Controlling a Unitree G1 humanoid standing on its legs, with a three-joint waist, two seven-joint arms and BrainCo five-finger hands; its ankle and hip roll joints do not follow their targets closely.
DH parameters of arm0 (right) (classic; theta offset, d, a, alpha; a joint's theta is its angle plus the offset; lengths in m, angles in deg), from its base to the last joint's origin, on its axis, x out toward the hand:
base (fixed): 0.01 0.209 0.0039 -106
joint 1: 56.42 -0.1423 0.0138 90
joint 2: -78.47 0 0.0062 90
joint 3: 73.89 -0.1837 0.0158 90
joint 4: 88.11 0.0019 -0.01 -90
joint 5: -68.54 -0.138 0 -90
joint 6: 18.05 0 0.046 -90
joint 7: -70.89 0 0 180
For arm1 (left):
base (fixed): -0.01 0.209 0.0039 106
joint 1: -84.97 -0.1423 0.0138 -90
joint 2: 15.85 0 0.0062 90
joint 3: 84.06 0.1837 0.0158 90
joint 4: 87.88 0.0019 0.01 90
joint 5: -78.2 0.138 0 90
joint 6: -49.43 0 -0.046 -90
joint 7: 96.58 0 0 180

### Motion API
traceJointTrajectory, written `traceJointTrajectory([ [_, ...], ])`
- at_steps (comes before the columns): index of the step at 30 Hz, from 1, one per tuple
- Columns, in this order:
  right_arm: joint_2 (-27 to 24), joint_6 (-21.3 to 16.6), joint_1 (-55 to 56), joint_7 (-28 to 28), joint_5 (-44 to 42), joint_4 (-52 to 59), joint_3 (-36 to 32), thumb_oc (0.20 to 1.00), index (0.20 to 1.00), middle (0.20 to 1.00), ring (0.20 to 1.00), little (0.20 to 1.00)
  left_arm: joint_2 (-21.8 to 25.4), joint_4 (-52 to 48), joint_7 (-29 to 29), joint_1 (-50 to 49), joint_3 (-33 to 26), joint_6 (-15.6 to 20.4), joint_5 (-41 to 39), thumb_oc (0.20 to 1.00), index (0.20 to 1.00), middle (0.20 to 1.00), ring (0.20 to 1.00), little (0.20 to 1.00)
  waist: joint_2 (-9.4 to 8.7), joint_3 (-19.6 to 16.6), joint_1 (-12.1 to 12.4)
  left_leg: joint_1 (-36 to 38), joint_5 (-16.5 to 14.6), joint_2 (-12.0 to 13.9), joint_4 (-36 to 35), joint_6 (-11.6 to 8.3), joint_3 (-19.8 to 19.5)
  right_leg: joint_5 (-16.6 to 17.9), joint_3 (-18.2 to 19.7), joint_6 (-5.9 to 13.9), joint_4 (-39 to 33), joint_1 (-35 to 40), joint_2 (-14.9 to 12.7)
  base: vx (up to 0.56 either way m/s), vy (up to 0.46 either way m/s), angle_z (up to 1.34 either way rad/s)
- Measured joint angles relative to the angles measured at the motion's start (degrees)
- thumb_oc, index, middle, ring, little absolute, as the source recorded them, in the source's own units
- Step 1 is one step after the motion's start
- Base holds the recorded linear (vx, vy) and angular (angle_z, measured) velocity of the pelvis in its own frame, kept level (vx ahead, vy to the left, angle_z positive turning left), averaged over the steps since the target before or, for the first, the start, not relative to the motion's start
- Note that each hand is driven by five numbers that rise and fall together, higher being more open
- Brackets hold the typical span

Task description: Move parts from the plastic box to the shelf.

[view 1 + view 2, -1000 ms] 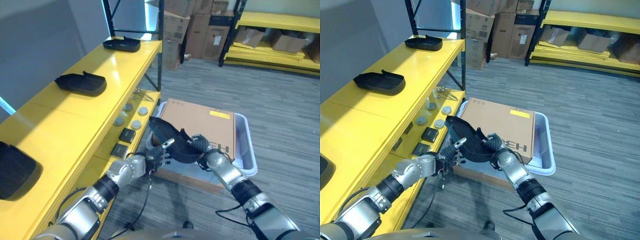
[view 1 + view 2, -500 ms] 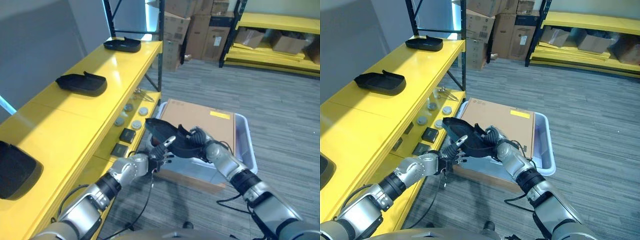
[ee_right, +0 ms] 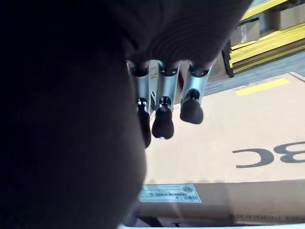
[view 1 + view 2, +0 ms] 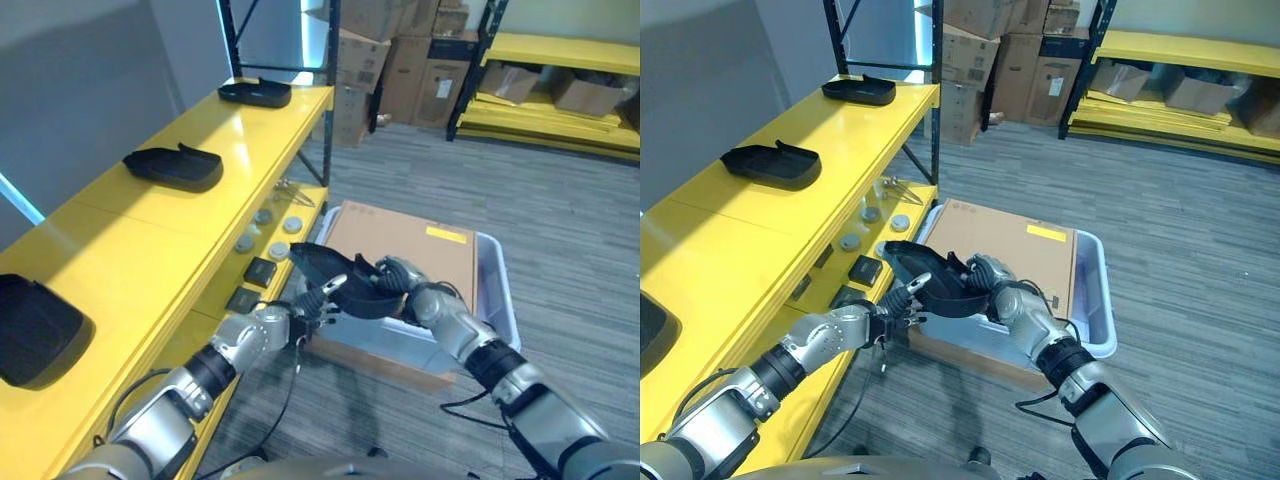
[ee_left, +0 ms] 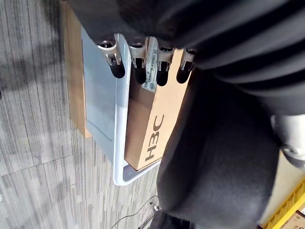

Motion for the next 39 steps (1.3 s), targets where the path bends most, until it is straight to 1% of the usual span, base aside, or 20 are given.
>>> traceJointTrajectory([
  [2, -0.49, -0.90, 0.00, -0.14, 0.52, 0.01, 0.05, 0.200, 0.200, 0.200, 0.200, 0.200, 0.10, 0.00, 0.86, 0.00, 0.00, 0.00, 0.54, 1.000, 1.000, 1.000, 1.000, 1.000, 0.00, 0.00, -0.03, 0.00, 0.00, 0.00, -0.01, 0.00, -0.02, 0.03, -0.06, -0.04, 0.00, 0.02, 0.01, 0.00, 0.000, 0.00],
  [3, -0.51, -1.01, 0.00, -0.14, 0.53, 0.01, 0.05, 0.200, 0.200, 0.200, 0.200, 0.200, 0.22, -0.02, 1.46, 0.00, -0.04, 0.02, 1.04, 0.200, 0.200, 0.200, 0.200, 0.200, 0.00, 0.00, -0.02, 0.00, 0.00, 0.00, -0.01, 0.00, -0.08, 0.07, -0.07, -0.09, 0.00, 0.06, 0.01, 0.00, 0.000, 0.00],
  [8, -0.58, -1.07, -0.01, -0.10, 0.44, 0.04, 0.05, 0.200, 0.200, 0.200, 0.200, 0.200, 0.98, -0.07, 2.13, -0.09, 0.02, 1.65, 4.44, 0.200, 0.200, 0.200, 0.200, 0.200, 0.00, 0.00, -0.05, 0.00, 0.00, 0.00, -0.02, 0.00, -0.12, 0.05, -0.17, -0.07, 0.00, 0.08, 0.01, 0.00, 0.000, 0.00],
  [12, -0.60, -0.98, -0.47, 0.06, -0.32, 0.27, -0.04, 0.200, 0.200, 0.200, 0.200, 0.200, 1.30, -0.01, -0.48, -0.23, 0.02, 1.71, 4.32, 0.200, 0.200, 0.200, 0.200, 0.200, 0.00, 0.00, -0.09, 0.00, 0.00, -0.01, -0.03, 0.00, -0.12, 0.03, -0.20, -0.05, 0.00, 0.08, 0.00, 0.00, 0.000, 0.00],
  [17, -0.35, -0.65, -0.97, 2.38, -2.93, 0.28, -0.61, 0.200, 0.200, 0.200, 0.200, 0.200, 1.00, 0.00, -1.30, -0.86, 0.02, 1.81, 3.23, 0.200, 0.200, 0.200, 0.200, 0.200, -0.01, 0.01, -0.17, 0.02, 0.00, -0.01, -0.02, -0.01, -0.15, 0.01, -0.61, -0.02, 0.00, 0.16, -0.01, 0.00, 0.000, 0.00],
  [20, -0.23, -0.38, -0.97, 2.43, -4.12, 0.28, -0.65, 0.200, 0.200, 0.200, 0.200, 0.200, 0.66, 0.00, -1.87, -1.65, 0.03, 2.69, 3.23, 0.200, 0.200, 0.200, 0.200, 0.200, -0.03, 0.02, -0.26, 0.02, 0.00, -0.01, -0.02, 0.00, -0.15, 0.01, -0.66, -0.01, -0.01, 0.16, -0.02, 0.00, 0.000, 0.00],
  [24, 0.47, 0.82, -0.97, 3.82, -5.73, 0.27, -1.35, 0.200, 0.200, 0.200, 0.200, 0.200, -0.31, 0.00, -3.43, -1.89, 0.02, 4.03, 3.23, 0.200, 0.200, 0.200, 0.200, 0.200, -0.05, 0.03, -0.30, 0.02, 0.00, -0.01, -0.02, 0.00, -0.15, 0.00, -0.66, 0.01, -0.01, 0.16, -0.03, 0.00, 0.000, 0.00],
  [28, 2.38, 2.63, -0.96, 5.22, -9.67, 0.28, -4.10, 0.200, 0.200, 0.200, 0.200, 0.200, -1.03, -0.06, -5.49, -1.88, 0.02, 6.07, 3.28, 0.200, 0.200, 0.200, 0.200, 0.200, -0.07, 0.04, -0.42, 0.03, 0.00, 0.00, -0.01, 0.00, -0.13, -0.02, -0.65, 0.03, -0.01, 0.15, -0.03, 0.00, 0.000, 0.00],
  [29, 2.88, 3.13, -0.96, 6.07, -11.85, 0.28, -4.59, 0.200, 0.200, 0.200, 0.200, 0.200, -1.19, -0.06, -6.27, -1.89, 0.02, 6.76, 3.48, 0.200, 0.200, 0.200, 0.200, 0.200, -0.07, 0.05, -0.43, 0.03, 0.00, -0.01, -0.01, 0.00, -0.13, -0.02, -0.65, 0.03, -0.01, 0.15, -0.03, 0.00, 0.000, 0.00],
  [30, 3.37, 3.50, -0.95, 7.10, -14.04, 0.28, -4.89, 0.420, 0.420, 0.420, 0.420, 0.420, -1.23, -0.06, -6.78, -1.90, 0.02, 7.47, 3.96, 0.200, 0.200, 0.200, 0.200, 0.200, -0.09, 0.06, -0.43, 0.03, 0.00, -0.01, 0.00, 0.00, -0.13, -0.01, -0.66, 0.02, -0.01, 0.15, -0.02, 0.00, 0.000, 0.00],
  [31, 3.97, 3.94, -0.92, 7.99, -16.56, 0.28, -5.56, 1.000, 1.000, 1.000, 1.000, 1.000, -1.24, -0.06, -7.46, -1.91, 0.00, 8.20, 4.57, 0.200, 0.200, 0.200, 0.200, 0.200, -0.11, 0.08, -0.43, 0.03, 0.00, -0.01, 0.00, 0.00, -0.13, -0.01, -0.66, 0.01, -0.01, 0.15, -0.02, 0.00, 0.000, 0.00],
  [32, 4.48, 4.17, -0.91, 8.77, -18.44, 0.28, -6.18, 1.000, 1.000, 1.000, 1.000, 1.000, -1.19, -0.06, -7.71, -1.95, 0.00, 8.66, 4.83, 0.200, 0.200, 0.200, 0.200, 0.200, -0.11, 0.08, -0.45, 0.03, 0.00, -0.01, -0.01, 0.00, -0.13, 0.00, -0.66, 0.01, -0.01, 0.14, -0.03, 0.00, 0.000, 0.00],
  [33, 7.00, 4.54, -0.87, 10.80, -25.34, 0.34, -8.65, 1.000, 1.000, 1.000, 1.000, 1.000, -1.21, -0.15, -8.89, -1.95, -0.45, 11.04, 8.23, 0.200, 0.200, 0.200, 0.200, 0.200, -0.12, 0.09, -0.47, 0.06, 0.00, 0.00, -0.01, 0.00, -0.12, -0.01, -0.67, 0.01, -0.02, 0.17, -0.02, 0.00, 0.000, 0.00],
  [34, 8.14, 4.55, -0.68, 11.62, -27.95, 0.57, -9.54, 1.000, 1.000, 1.000, 1.000, 1.000, -1.24, -0.58, -9.51, -1.95, -1.38, 11.74, 10.23, 0.200, 0.200, 0.200, 0.200, 0.200, -0.10, 0.13, -0.42, 0.06, 0.00, 0.00, -0.01, 0.00, -0.12, 0.00, -0.68, 0.01, -0.03, 0.17, -0.02, 0.00, 0.000, 0.00],
  [37, 9.50, 4.40, -0.43, 13.62, -32.30, 2.74, -9.77, 1.000, 1.000, 1.000, 1.000, 1.000, -0.48, -3.19, -11.18, -1.96, -3.25, 11.90, 13.99, 0.200, 0.200, 0.200, 0.200, 0.200, 0.01, 0.31, -0.33, 0.13, 0.00, 0.00, -0.01, 0.00, -0.14, 0.01, -0.76, 0.00, -0.04, 0.29, -0.03, 0.00, 0.005, 0.01],
  [39, 9.88, 4.11, 0.64, 13.67, -33.97, 5.64, -12.15, 1.000, 1.000, 1.000, 1.000, 1.000, -0.02, -4.60, -12.37, -2.03, -4.93, 12.28, 17.24, 0.200, 0.200, 0.200, 0.200, 0.200, 0.04, 0.85, 0.04, 0.43, 0.00, 0.00, -0.01, 0.00, -0.33, 0.00, -0.95, 0.00, -0.05, 0.78, -0.07, 0.00, 0.006, 0.03],
])
